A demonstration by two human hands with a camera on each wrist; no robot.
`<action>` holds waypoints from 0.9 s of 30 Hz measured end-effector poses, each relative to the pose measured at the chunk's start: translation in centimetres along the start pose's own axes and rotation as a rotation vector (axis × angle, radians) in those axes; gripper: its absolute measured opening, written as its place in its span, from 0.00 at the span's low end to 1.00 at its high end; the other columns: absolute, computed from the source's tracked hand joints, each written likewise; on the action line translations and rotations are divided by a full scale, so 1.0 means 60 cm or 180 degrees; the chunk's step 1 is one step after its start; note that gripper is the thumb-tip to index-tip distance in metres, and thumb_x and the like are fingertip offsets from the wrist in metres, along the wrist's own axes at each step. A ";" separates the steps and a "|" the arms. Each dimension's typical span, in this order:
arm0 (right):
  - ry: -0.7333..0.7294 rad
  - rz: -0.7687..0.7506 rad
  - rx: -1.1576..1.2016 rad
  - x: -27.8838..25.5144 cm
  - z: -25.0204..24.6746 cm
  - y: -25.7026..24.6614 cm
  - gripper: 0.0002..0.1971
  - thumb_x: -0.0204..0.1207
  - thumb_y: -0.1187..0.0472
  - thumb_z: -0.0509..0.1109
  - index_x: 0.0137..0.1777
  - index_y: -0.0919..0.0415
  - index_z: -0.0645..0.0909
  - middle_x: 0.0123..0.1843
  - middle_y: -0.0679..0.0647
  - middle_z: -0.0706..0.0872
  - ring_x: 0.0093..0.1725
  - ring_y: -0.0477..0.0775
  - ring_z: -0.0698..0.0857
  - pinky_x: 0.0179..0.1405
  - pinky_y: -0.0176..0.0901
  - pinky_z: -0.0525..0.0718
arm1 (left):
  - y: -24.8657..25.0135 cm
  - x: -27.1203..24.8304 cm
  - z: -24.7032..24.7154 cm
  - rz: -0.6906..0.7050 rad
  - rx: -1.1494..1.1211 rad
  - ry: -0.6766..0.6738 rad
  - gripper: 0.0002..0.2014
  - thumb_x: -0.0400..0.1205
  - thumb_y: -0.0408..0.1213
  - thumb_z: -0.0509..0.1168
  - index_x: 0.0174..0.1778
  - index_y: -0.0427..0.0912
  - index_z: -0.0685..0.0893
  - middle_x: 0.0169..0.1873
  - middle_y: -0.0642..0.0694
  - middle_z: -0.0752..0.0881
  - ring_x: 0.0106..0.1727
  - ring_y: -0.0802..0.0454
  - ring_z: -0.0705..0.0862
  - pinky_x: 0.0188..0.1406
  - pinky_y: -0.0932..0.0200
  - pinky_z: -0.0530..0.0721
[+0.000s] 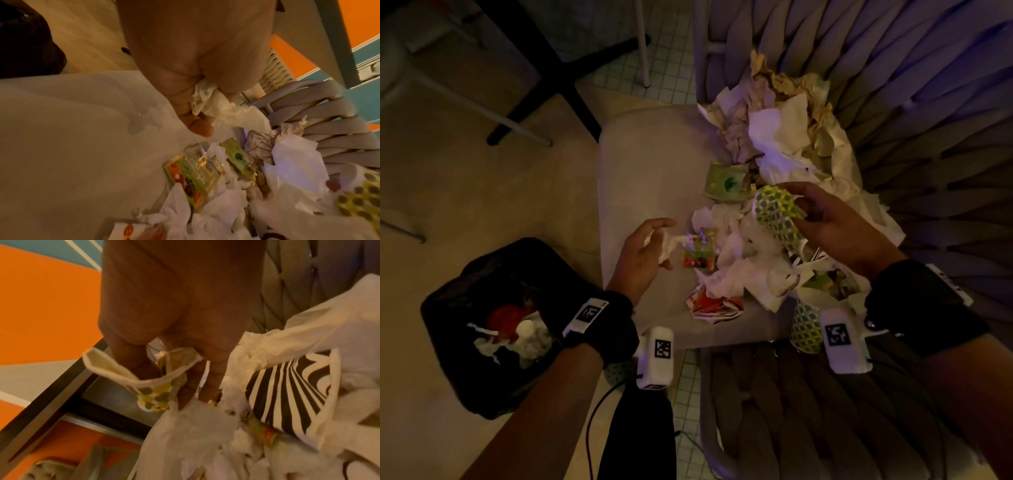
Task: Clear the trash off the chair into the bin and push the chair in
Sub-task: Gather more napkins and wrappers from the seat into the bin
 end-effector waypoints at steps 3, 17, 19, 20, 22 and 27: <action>-0.0127 0.0128 0.0514 -0.002 0.012 -0.001 0.19 0.78 0.74 0.61 0.63 0.53 0.80 0.56 0.52 0.88 0.54 0.49 0.87 0.53 0.42 0.85 | 0.005 -0.003 0.002 -0.0167 -0.0161 -0.0049 0.08 0.86 0.37 0.58 0.54 0.44 0.83 0.42 0.50 0.82 0.38 0.55 0.78 0.33 0.63 0.85; -0.0674 0.0501 0.2474 0.014 0.130 -0.011 0.38 0.37 0.57 0.85 0.55 0.61 0.85 0.54 0.63 0.84 0.52 0.62 0.84 0.54 0.55 0.87 | -0.028 -0.023 -0.072 -0.0438 -0.0486 0.0300 0.06 0.85 0.37 0.61 0.49 0.41 0.83 0.46 0.49 0.83 0.39 0.56 0.79 0.29 0.61 0.80; -0.0705 0.0636 0.2424 0.018 0.155 -0.025 0.23 0.43 0.59 0.83 0.43 0.60 0.89 0.42 0.59 0.86 0.38 0.58 0.85 0.35 0.43 0.88 | -0.043 -0.027 -0.098 -0.0720 -0.0606 0.0527 0.09 0.85 0.41 0.60 0.42 0.48 0.82 0.46 0.47 0.82 0.38 0.55 0.77 0.29 0.61 0.76; -0.0670 0.0694 0.2358 0.023 0.168 -0.031 0.08 0.56 0.61 0.78 0.37 0.59 0.90 0.36 0.57 0.88 0.32 0.55 0.86 0.29 0.39 0.86 | -0.050 -0.030 -0.111 -0.0916 -0.0699 0.0625 0.10 0.84 0.45 0.60 0.40 0.49 0.82 0.46 0.46 0.81 0.40 0.53 0.77 0.31 0.60 0.76; -0.0516 0.0800 0.2046 0.035 0.197 -0.032 0.20 0.74 0.70 0.60 0.29 0.58 0.90 0.29 0.54 0.88 0.28 0.52 0.85 0.26 0.39 0.83 | -0.062 -0.039 -0.140 -0.1148 -0.0771 0.0774 0.14 0.84 0.50 0.58 0.43 0.45 0.82 0.45 0.43 0.83 0.43 0.49 0.79 0.40 0.56 0.78; -0.0932 0.0864 0.1350 0.063 0.346 -0.066 0.16 0.72 0.77 0.55 0.44 0.63 0.83 0.32 0.55 0.87 0.27 0.52 0.84 0.27 0.39 0.83 | -0.113 -0.077 -0.243 -0.1403 -0.0884 0.1081 0.23 0.86 0.53 0.52 0.70 0.42 0.76 0.59 0.47 0.80 0.59 0.50 0.78 0.48 0.57 0.78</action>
Point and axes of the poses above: each hand's wrist, its own x-axis towards the middle knuckle, its own z-axis out of the palm, y = z × x, the point moved 3 cm from there along x, towards the middle knuckle
